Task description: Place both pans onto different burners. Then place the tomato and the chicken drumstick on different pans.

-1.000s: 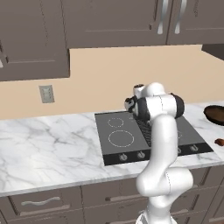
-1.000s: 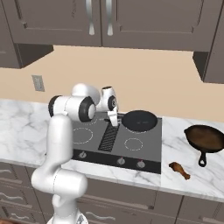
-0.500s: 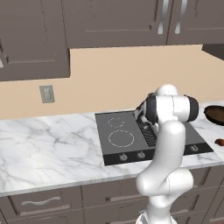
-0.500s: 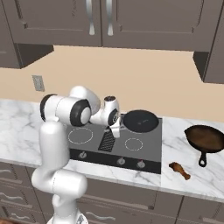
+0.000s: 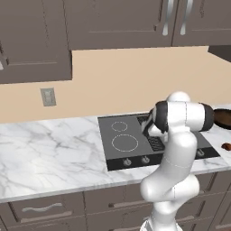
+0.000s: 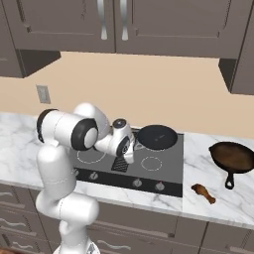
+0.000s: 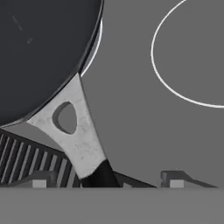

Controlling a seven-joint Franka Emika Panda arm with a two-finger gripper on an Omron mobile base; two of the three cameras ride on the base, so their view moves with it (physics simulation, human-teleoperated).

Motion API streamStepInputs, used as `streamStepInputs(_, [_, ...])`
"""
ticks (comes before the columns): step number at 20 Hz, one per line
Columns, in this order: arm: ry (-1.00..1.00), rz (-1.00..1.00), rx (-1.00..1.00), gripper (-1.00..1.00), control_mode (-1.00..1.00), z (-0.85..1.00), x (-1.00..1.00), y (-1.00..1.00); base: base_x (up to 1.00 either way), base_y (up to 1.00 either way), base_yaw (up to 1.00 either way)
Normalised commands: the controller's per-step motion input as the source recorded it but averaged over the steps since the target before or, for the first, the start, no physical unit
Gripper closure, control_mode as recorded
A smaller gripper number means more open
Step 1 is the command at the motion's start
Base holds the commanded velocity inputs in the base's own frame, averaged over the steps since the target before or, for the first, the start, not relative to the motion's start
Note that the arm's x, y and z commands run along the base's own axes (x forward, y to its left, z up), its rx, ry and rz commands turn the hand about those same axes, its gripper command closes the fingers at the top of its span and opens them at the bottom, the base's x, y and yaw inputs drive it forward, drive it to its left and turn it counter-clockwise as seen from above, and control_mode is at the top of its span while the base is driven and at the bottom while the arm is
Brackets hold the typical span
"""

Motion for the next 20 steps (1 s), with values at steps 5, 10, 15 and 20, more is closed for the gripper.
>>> streamStepInputs(5, [-0.17, 0.00, 0.00, -1.00, -1.00, 0.04, -0.17, 0.37, 0.00, 0.00, 0.00])
streamStepInputs(10, [-0.20, -0.02, 0.00, -1.00, -1.00, 0.30, -0.32, 0.30, 0.00, 0.00, 0.00])
streamStepInputs(15, [-0.27, -0.02, -0.01, -1.00, -1.00, 0.49, -0.16, 0.38, 0.00, 0.00, 0.00])
streamStepInputs(20, [-0.28, 0.00, -0.01, -1.00, -1.00, 0.54, -0.23, 0.36, 0.00, 0.00, 0.00])
